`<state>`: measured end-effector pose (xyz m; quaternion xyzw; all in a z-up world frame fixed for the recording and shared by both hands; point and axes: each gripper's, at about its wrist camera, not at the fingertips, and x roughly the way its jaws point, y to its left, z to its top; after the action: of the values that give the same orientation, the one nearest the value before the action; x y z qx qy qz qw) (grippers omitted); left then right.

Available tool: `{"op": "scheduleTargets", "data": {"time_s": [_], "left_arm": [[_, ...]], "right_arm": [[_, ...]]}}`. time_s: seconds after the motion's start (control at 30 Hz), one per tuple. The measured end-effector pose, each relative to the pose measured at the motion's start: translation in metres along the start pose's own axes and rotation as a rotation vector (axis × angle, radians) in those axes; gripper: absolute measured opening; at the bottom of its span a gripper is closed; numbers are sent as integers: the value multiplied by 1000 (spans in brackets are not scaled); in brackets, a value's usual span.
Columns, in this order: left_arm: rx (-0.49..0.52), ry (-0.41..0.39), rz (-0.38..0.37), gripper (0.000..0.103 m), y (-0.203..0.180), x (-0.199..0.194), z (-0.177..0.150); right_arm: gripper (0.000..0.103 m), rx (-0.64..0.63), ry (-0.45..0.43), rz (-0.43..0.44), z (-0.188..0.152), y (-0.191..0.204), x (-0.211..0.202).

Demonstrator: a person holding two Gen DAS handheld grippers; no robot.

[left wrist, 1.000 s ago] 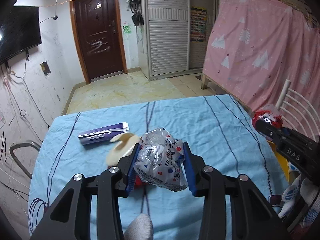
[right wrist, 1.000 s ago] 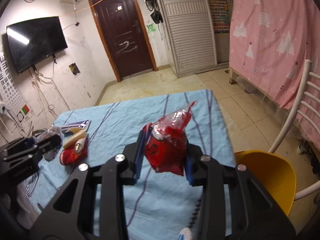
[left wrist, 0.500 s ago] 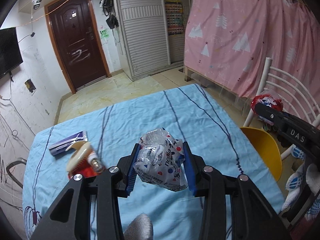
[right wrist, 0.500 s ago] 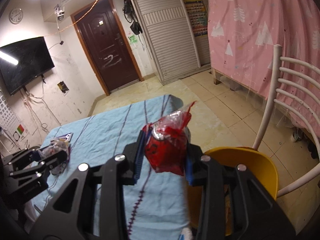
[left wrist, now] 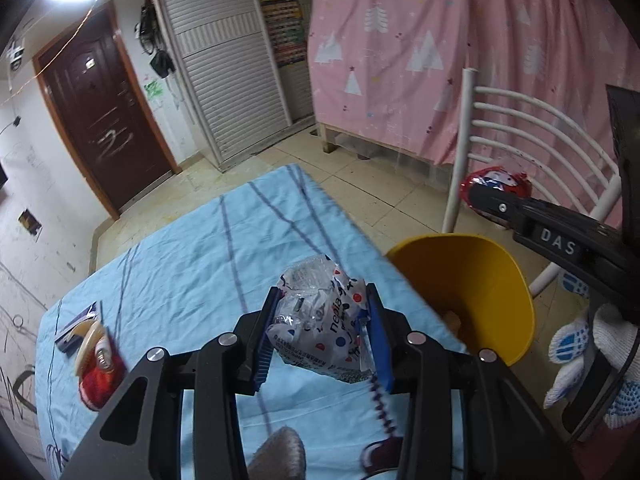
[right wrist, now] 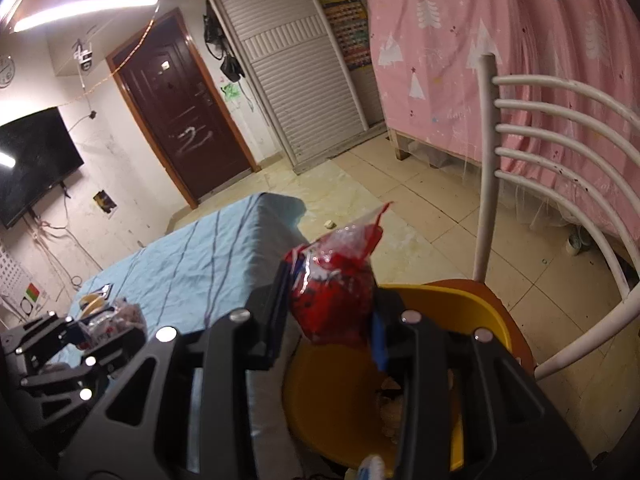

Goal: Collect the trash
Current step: 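Carry both plastic bags over to the yellow bucket, then open both tools to drop the bags into the bucket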

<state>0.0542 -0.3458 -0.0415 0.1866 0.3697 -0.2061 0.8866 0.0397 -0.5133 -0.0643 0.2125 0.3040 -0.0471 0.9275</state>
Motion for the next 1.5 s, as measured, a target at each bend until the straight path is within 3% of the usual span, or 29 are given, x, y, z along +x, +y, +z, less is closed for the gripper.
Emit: {"op": "scheduleTargets", "data": {"time_s": [0.57, 0.67, 0.87, 0.97, 1.13, 1.5], "left_arm": [[174, 19, -112, 32, -100, 38, 13], [188, 34, -115, 39, -109, 46, 13], [171, 56, -105, 56, -104, 56, 17], [152, 59, -105, 59, -100, 57, 18], [129, 53, -104, 61, -89, 56, 20], [72, 31, -103, 61, -62, 38, 17]], "right_arm": [[33, 129, -4, -22, -5, -60, 5], [33, 140, -4, -24, -6, -65, 6], [35, 153, 4, -21, -8, -69, 10], [43, 152, 7, -21, -7, -68, 11], [51, 147, 7, -24, -8, -64, 12], [53, 117, 6, -29, -4, -42, 6]]}}
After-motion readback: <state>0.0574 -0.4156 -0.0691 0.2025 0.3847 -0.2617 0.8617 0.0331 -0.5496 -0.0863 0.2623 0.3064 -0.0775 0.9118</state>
